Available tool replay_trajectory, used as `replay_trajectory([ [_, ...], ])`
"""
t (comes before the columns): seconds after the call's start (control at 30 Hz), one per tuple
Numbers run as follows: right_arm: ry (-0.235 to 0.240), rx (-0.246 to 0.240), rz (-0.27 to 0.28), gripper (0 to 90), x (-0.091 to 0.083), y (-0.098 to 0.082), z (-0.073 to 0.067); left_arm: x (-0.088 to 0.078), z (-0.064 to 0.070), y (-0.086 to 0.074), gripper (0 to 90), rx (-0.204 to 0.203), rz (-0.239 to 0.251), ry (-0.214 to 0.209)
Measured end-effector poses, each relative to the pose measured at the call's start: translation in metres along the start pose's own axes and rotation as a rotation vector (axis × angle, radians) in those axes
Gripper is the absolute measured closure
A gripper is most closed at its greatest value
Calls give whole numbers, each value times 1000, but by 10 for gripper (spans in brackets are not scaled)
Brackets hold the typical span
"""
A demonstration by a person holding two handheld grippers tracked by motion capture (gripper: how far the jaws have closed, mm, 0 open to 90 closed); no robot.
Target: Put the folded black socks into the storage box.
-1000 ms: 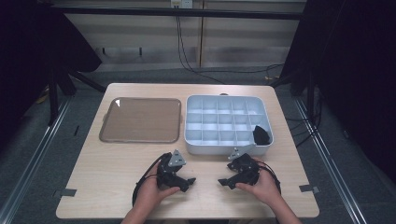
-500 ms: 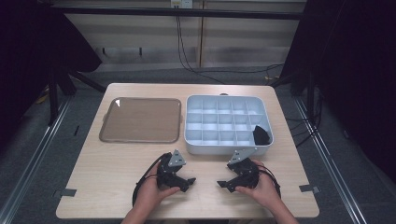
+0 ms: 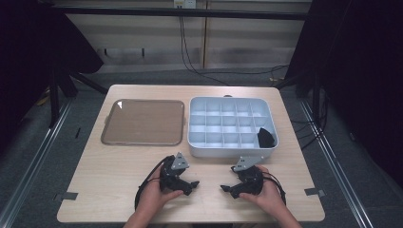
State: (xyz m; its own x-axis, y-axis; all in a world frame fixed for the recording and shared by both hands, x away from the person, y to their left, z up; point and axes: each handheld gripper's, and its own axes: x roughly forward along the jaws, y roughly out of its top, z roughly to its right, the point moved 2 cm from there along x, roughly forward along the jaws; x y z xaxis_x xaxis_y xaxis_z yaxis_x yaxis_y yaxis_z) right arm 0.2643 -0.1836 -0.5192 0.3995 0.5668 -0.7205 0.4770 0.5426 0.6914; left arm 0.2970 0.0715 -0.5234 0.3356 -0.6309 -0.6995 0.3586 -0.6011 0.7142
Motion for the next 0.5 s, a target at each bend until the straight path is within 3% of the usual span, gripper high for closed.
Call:
replay_trajectory([
  [0.5, -14, -14, 57, 185, 0, -7, -1, 0, 0, 0, 90, 0, 0, 0],
])
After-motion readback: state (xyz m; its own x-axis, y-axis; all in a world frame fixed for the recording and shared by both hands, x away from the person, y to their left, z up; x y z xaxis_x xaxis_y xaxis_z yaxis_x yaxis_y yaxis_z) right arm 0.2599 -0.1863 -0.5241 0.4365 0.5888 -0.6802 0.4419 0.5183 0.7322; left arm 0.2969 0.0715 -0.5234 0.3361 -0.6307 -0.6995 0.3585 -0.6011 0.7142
